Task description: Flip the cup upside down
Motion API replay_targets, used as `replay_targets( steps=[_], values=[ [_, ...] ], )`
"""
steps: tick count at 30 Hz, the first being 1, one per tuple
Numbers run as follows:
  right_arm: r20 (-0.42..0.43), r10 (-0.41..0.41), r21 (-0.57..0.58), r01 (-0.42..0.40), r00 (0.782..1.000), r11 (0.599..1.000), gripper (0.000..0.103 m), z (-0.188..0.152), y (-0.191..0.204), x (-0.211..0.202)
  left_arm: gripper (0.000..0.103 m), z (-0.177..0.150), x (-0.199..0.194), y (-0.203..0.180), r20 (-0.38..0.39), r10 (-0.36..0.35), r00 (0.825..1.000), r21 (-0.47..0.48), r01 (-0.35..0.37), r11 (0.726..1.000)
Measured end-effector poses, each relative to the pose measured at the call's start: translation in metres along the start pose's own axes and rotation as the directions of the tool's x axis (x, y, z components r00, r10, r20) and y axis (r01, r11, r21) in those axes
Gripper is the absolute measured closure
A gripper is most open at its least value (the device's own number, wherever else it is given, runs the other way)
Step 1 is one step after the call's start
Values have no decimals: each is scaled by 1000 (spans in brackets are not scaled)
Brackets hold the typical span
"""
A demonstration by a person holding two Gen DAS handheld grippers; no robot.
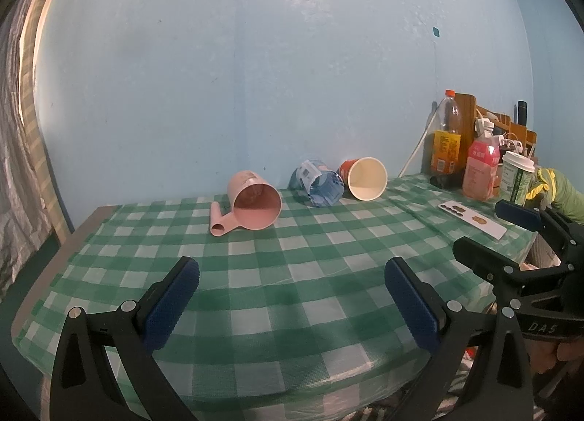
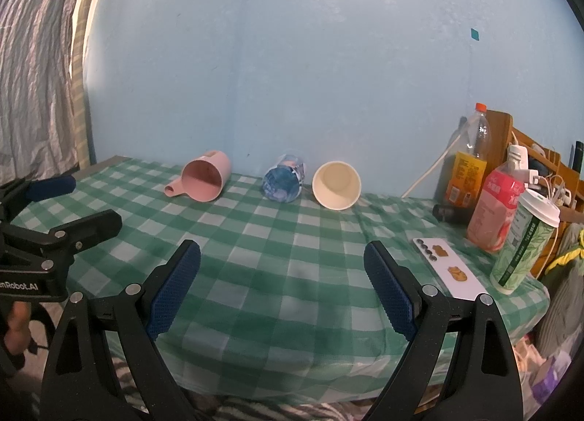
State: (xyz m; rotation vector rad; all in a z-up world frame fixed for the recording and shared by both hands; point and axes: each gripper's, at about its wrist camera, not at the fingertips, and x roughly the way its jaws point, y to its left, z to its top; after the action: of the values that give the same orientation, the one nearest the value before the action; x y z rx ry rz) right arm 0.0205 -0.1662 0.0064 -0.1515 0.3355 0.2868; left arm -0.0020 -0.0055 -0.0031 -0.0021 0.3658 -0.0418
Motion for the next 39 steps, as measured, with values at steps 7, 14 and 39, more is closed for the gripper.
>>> replay_targets(
  steps=[7,14,39],
  values=[
    [-2,1,-1,-1,1000,1000,13,0,0,1,0,0,0,0,1,-4,1000,-5,4,1000],
    [-8,3,0,-3,1000,1000,13,-2,0,2,0,0,0,1,-10,-5,1000,-14,4,1000],
    [-31,16,-12,-16,999,1000,13,0,1,9,0,5,12,5,-51,-13,999,-27,12,1000]
  ],
)
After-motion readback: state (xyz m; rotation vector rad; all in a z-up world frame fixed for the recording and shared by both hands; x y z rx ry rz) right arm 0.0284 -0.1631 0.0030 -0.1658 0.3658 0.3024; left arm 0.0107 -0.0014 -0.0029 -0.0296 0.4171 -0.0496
